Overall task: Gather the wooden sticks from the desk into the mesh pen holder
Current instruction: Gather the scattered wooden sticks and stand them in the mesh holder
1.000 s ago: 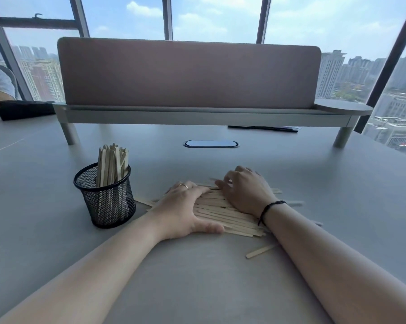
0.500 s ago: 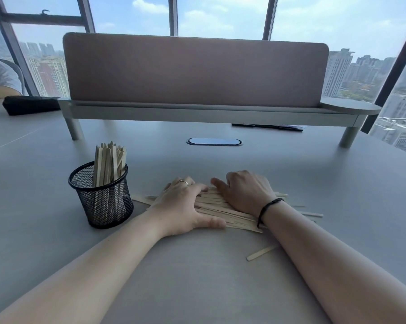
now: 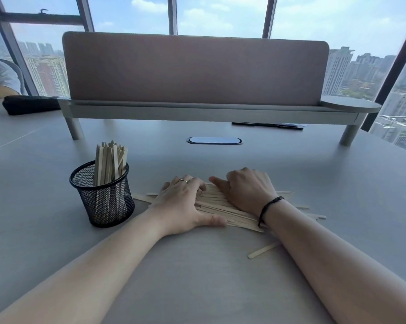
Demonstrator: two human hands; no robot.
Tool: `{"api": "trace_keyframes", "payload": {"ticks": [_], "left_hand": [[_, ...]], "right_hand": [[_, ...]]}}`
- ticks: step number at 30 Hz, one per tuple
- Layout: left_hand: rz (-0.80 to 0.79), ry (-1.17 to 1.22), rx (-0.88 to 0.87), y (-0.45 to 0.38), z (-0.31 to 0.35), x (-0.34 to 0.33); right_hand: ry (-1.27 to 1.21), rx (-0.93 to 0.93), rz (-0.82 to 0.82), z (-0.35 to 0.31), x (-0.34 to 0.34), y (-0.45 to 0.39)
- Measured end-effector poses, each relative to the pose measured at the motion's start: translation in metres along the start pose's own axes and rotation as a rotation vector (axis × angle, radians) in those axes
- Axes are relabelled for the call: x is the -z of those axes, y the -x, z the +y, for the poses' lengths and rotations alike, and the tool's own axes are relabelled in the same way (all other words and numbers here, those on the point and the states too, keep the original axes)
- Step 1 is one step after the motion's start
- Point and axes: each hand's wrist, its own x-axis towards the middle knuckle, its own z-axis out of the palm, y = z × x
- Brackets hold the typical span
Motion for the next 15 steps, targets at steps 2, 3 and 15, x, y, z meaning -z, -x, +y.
{"api": "trace_keyframes", "payload": {"ticks": [2,3,15], "left_hand": [[0.003,0.01,0.002,0.0,0.0,0.0],[0.006,0.016,0.004,0.0,0.0,0.001],[0.065,0.111,0.011,0.001,-0.003,0.002]], "right_hand": [[-0.005,0.006,0.0,0.0,0.001,0.0],[-0.007,0.005,-0.003,0.0,0.002,0.0],[-0.164,-0.137,0.056,0.017,0.016,-0.007]]}}
